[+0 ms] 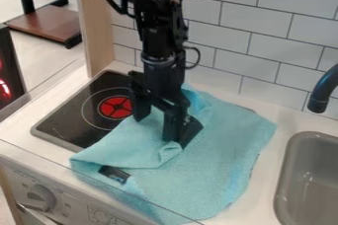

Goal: Fold the blue cloth on the top right in the table

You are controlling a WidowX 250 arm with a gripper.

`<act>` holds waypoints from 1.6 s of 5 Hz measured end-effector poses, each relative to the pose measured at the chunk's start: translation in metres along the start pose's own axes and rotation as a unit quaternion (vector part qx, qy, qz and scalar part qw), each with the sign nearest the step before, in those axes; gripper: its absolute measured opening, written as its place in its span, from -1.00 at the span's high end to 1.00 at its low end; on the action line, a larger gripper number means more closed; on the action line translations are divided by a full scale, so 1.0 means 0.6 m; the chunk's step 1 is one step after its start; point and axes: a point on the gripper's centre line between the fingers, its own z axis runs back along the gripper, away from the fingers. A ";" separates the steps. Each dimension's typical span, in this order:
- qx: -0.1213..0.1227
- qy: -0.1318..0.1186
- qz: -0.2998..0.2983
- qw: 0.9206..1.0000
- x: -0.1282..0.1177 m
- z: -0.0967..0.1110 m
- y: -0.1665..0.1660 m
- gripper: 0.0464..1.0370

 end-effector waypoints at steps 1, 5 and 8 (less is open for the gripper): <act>0.007 0.013 0.000 1.000 0.002 -0.022 0.007 -0.92; 0.042 -0.005 0.036 0.998 0.097 -0.036 0.072 -0.92; 0.038 -0.004 0.103 0.994 0.080 -0.032 0.155 -0.92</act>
